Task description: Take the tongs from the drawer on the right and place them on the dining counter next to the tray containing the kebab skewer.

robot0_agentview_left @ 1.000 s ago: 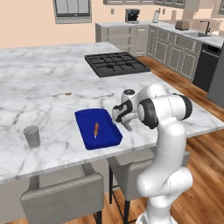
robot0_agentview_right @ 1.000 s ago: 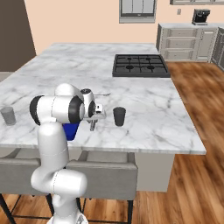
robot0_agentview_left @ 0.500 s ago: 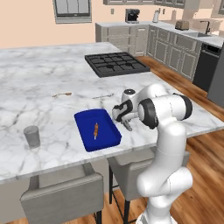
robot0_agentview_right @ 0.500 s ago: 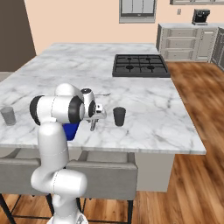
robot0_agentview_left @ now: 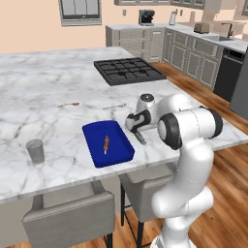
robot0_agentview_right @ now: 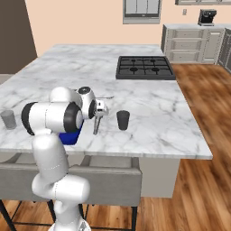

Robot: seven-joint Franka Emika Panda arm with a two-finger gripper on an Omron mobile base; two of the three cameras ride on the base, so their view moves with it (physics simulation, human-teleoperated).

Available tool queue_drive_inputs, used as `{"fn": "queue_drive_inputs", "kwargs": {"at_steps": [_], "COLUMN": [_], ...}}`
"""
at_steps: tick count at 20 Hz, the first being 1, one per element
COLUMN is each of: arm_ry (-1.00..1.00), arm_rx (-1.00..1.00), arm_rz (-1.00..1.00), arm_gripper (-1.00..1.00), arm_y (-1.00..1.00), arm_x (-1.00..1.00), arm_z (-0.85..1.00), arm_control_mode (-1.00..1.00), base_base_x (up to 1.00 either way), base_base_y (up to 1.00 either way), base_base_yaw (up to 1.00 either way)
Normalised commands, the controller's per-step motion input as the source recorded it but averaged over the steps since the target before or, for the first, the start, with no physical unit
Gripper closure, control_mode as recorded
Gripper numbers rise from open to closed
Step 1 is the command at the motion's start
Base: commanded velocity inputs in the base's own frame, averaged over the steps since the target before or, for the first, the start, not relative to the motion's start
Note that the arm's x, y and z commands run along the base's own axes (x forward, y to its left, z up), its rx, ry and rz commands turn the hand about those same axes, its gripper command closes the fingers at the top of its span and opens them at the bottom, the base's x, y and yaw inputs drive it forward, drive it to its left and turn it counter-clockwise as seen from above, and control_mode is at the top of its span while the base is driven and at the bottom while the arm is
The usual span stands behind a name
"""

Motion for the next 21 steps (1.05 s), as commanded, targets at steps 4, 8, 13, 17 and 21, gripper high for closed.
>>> {"fn": "queue_drive_inputs", "kwargs": {"at_steps": [4,8,13,17,21], "arm_ry": [-0.23,-0.25,-0.19,-0.1,-0.01], "arm_rx": [0.04,0.08,0.09,0.06,0.02], "arm_rz": [0.0,0.0,0.01,0.02,0.03], "arm_gripper": [-1.0,-1.0,-1.0,-1.0,-1.0], "arm_y": [0.0,0.0,0.0,0.0,0.0], "arm_x": [-0.41,-0.46,-0.43,-0.28,-0.24], "arm_z": [0.77,0.75,0.77,0.83,0.78], "arm_control_mode": [-1.0,-1.0,-1.0,-1.0,-1.0], "base_base_x": [0.0,0.0,0.0,0.0,0.0], "base_base_y": [0.0,0.0,0.0,0.0,0.0], "base_base_yaw": [0.0,0.0,0.0,0.0,0.0]}}
